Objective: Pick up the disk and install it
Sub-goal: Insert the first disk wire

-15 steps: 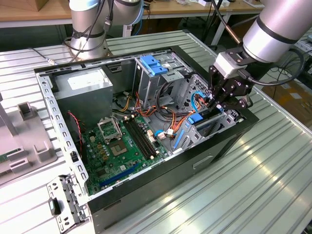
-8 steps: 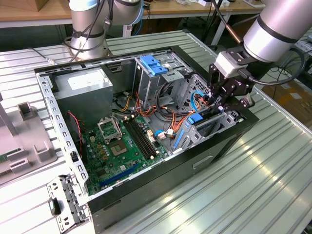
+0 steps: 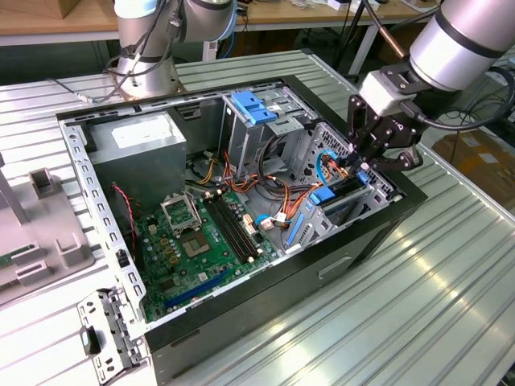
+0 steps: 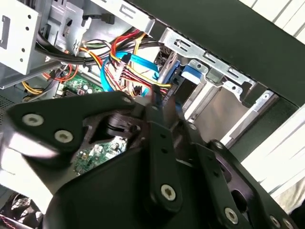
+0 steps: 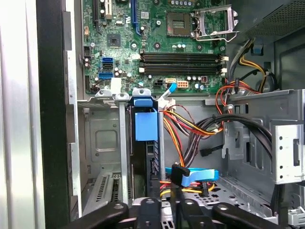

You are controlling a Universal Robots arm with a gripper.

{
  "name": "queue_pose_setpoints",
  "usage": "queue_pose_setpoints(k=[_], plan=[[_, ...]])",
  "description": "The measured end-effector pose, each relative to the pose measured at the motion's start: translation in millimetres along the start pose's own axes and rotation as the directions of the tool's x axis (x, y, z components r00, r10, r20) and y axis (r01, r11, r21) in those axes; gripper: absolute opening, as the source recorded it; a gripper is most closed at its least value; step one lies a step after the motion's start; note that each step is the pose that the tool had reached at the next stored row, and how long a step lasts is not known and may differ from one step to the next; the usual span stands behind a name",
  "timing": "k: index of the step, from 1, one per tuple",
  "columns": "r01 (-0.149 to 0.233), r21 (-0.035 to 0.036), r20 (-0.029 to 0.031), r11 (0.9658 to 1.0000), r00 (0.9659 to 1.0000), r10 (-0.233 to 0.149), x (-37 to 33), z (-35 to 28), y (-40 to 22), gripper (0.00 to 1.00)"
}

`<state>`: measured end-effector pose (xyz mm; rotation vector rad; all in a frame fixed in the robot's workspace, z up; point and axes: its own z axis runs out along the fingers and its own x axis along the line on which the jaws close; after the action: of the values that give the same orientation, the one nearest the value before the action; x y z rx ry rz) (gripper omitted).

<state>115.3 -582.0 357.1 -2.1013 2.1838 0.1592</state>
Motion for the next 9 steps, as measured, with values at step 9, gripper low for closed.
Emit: queue_pose_setpoints(k=[9], plan=[[-0.001,-0.0092,0.0011,1.0000,1.0000,0.001,0.6,5.8,-5.6,0.11]])
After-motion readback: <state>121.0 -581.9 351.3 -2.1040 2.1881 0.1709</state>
